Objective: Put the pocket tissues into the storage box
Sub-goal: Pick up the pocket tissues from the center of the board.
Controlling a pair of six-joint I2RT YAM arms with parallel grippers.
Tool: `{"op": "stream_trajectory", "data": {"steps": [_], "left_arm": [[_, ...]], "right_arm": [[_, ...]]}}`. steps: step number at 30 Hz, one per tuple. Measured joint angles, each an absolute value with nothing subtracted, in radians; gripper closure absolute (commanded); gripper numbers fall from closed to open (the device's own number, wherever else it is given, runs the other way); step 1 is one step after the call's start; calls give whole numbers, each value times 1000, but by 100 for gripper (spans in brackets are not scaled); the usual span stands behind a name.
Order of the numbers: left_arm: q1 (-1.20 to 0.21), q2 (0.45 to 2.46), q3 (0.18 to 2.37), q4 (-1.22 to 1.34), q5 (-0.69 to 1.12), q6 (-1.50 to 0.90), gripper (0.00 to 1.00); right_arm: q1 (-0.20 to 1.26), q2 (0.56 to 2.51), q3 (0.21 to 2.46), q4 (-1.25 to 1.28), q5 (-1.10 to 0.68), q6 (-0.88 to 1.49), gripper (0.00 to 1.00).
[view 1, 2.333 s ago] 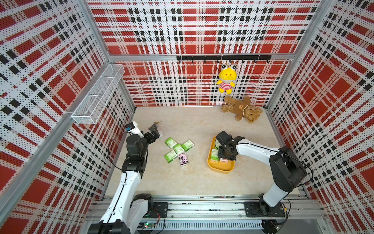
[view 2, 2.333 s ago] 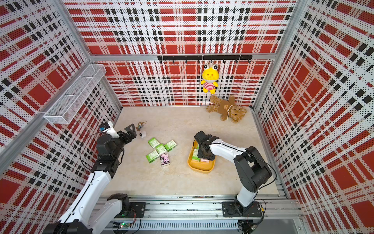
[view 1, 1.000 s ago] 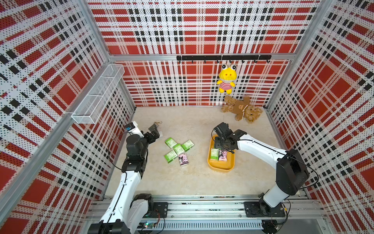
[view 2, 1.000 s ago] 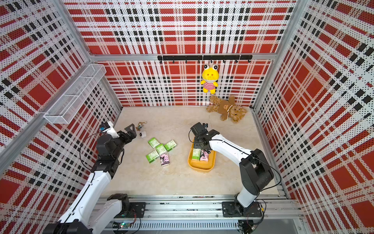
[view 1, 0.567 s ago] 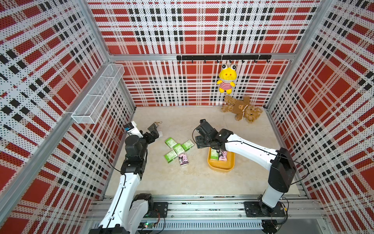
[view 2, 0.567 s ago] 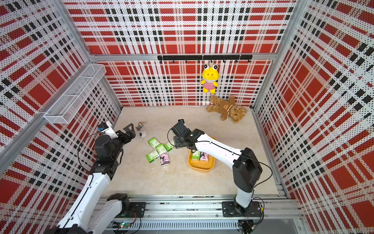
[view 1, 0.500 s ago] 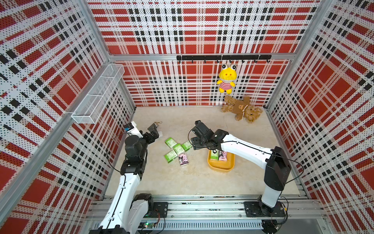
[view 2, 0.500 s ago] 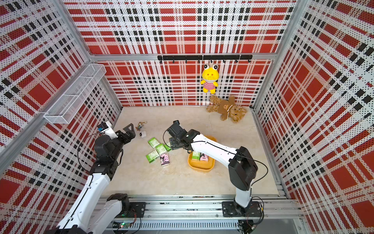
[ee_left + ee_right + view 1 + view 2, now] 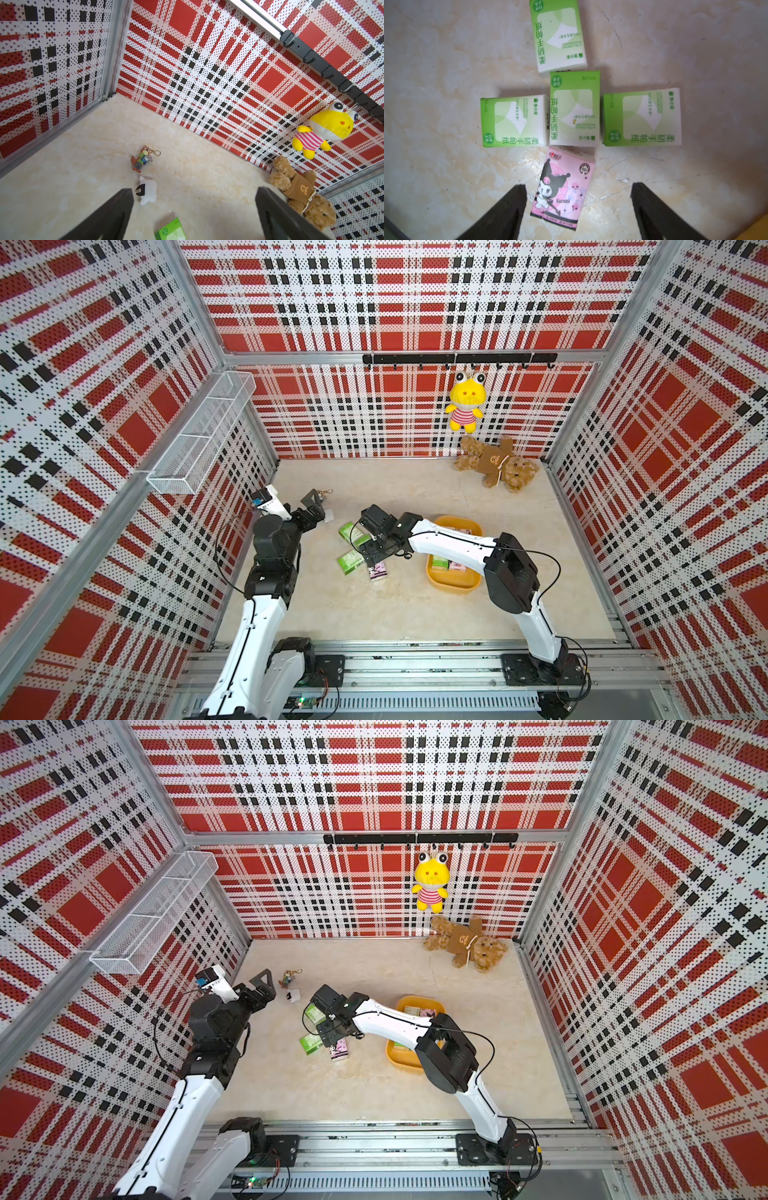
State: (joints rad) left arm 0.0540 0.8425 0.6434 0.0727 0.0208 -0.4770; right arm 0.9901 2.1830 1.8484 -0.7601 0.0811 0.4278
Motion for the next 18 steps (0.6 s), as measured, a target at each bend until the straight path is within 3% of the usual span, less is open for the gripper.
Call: {"op": "stream_trajectory", "data": {"steps": [18], "left_arm": [[57,845,643,70,21,-466,1]], "right_arm": [[1011,2283,1917,-845,13,412,16]]}}
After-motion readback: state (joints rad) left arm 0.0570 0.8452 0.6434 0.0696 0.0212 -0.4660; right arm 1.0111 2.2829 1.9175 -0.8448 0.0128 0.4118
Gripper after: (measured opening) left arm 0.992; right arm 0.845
